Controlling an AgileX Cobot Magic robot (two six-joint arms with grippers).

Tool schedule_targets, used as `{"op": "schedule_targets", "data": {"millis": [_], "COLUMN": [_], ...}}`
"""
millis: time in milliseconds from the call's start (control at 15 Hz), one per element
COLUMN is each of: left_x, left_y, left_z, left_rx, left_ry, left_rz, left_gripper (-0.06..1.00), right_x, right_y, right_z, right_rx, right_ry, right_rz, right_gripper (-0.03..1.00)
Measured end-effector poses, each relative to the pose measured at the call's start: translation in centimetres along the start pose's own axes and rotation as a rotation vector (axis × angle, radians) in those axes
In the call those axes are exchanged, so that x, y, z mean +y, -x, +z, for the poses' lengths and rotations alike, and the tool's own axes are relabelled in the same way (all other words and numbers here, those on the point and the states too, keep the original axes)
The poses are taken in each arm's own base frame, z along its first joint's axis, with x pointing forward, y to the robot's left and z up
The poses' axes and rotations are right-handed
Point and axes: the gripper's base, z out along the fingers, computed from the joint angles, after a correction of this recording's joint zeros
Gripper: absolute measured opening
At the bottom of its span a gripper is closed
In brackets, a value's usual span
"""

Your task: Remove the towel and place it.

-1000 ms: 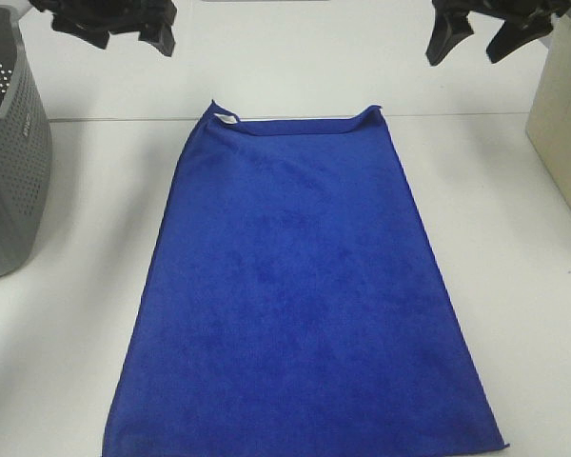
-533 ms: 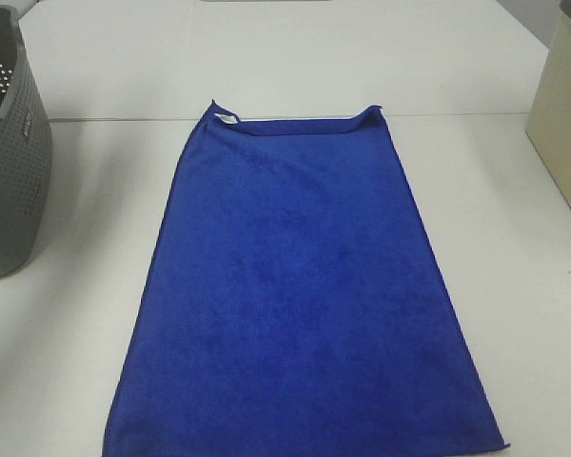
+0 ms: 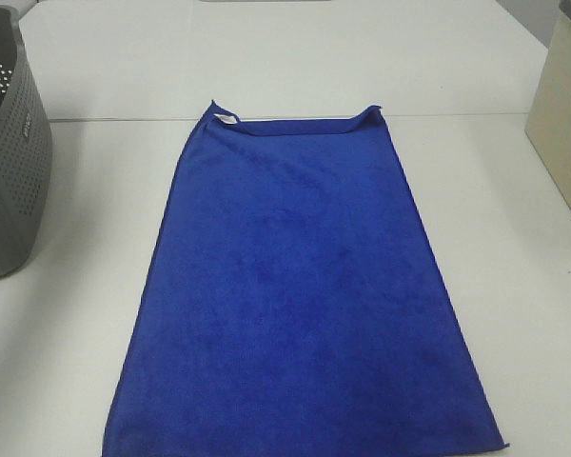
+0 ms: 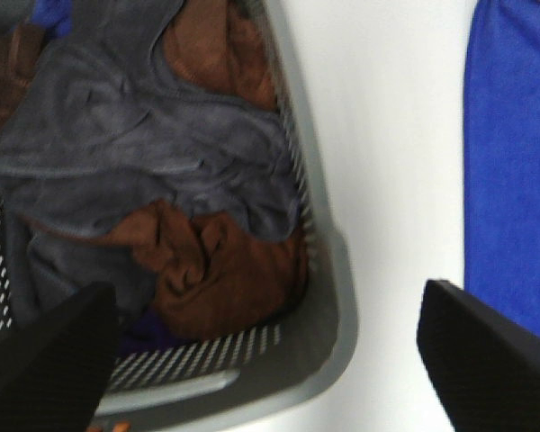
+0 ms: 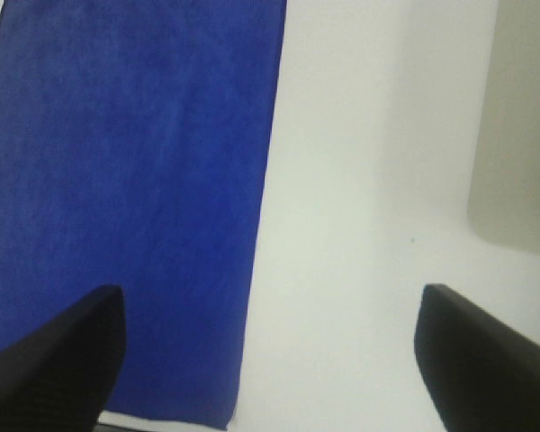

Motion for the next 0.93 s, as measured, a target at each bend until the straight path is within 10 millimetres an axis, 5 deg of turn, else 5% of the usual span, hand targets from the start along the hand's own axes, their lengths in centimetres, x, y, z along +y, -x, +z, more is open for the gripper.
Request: {"op": "schedule_targets", "data": {"millis": [333,533,733,800,867,933], "left_x": [2.9,3.2,3.9,4.2,4.2,4.0], "left_y": [-10.8,-15.7,-21.2,-24.9,-24.9,-28.3], "left_z": [-8.5,-11.1,-12.1,-12.2,-12.2,-11.7], "left_rx": [-0.152,-0.258,-0.319,-0.388,-0.388,-0.455], "left_ry": [0.085,0.098,0.165,0.183,0.183,0.157], "left_rz": [-0.032,-0.034,-0.015,-0.012,-0.012,-0.017], "left_gripper": [0.83,0.83,0.83,0.82,0.82,0.82], "right_x": [0.9,1.2,1.3,1.3,1.3,1.3], "right_y": [-11.5,-16.2,-20.3,-22.3,-22.3,-24.1], "right_z": [-3.7,-4.8,-4.9,-4.4,-4.4,-3.4], "right_rx": [-0.103,-0.199,-0.28,-0.332,-0.332,-0.369], "right_ry": [0.003,-0.001,-0.004,-0.007,-0.007,-0.016], "right_rz": [-0.019,-0.03,-0.041,-0.061,-0.061,-0.099], "right_gripper": [0.84,0.84,0.84,0.84,0.84,0.84]}}
